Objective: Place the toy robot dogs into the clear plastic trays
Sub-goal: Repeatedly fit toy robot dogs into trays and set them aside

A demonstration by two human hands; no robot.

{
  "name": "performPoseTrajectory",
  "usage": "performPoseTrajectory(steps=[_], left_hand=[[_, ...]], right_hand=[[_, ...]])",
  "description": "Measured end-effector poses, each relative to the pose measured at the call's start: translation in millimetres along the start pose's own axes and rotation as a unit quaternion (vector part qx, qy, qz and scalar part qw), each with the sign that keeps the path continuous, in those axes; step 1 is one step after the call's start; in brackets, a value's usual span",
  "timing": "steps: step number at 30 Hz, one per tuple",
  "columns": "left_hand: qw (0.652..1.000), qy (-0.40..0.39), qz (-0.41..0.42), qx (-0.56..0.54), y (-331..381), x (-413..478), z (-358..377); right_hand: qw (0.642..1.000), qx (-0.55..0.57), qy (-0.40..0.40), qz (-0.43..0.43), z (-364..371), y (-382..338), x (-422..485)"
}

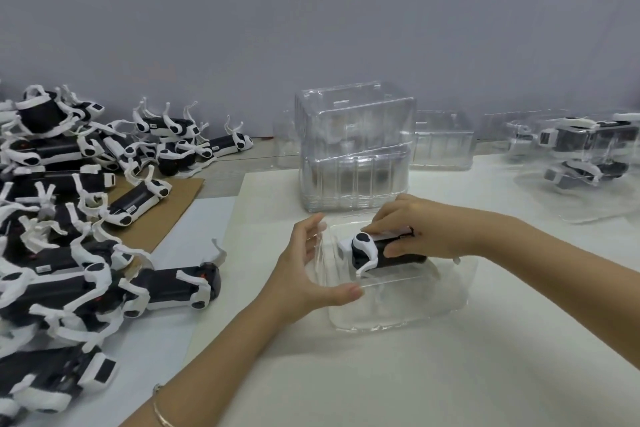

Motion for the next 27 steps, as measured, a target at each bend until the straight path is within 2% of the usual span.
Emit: performPoseTrajectory(steps=[6, 8, 10, 13, 15, 16, 18, 19, 21, 23, 24, 27], left_hand=[[1.000, -0.004, 0.001, -0.018, 1, 0, 1], [1.000, 0.000, -0.005, -0.027, 1, -1, 1], [0.999, 0.000, -0.006, -0.032, 3, -1, 3], [0.999, 0.002, -0.015, -0.031, 5, -3, 4], [1.000, 0.000, -0.020, -0.019, 6, -5, 4], [1.000, -0.003, -0.025, -0.014, 6, -5, 3], [0.997, 0.016, -0.069, -0.030, 8, -3, 2], [0.993, 0.034, -0.106, -0.046, 10, -1, 2], [0.982, 0.041, -0.161, -0.094, 17, 5, 4], [0.973, 0.038, -0.169, -0.151, 25, 17, 11], [0.974, 0.046, -0.148, -0.168, 31, 23, 15], [0.970, 0.177, -0.037, -0.162, 49, 30, 27]], right_hand=[[0.995, -0.045, 0.082, -0.028, 10, -2, 2], [0.994, -0.014, 0.107, -0.022, 13, -1, 2], [0.991, 0.027, 0.127, -0.008, 15, 1, -1], [0.983, -0.027, 0.181, 0.032, 12, 6, -5], [0.977, 0.056, 0.183, 0.097, 7, 14, -14], [0.959, 0.146, 0.202, 0.134, 3, 19, -20], [0.880, 0.316, 0.284, 0.212, 2, 36, -35], [0.845, 0.368, 0.292, 0.257, 5, 44, -42], [0.816, 0.447, 0.205, 0.303, 21, 51, -49], [0.800, 0.526, 0.116, 0.263, 38, 40, -48], [0.791, 0.556, 0.105, 0.231, 43, 33, -47], [0.733, 0.651, 0.139, 0.140, 46, 20, -41]])
Point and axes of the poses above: each hand's wrist, its own x-axis towards the middle knuckle, its own z-axis out of the palm, y = z × x, the point moved 2 cm from there along x, towards the middle knuckle, and after that the axes turned 11 degrees about z, right-handed, at the moved point
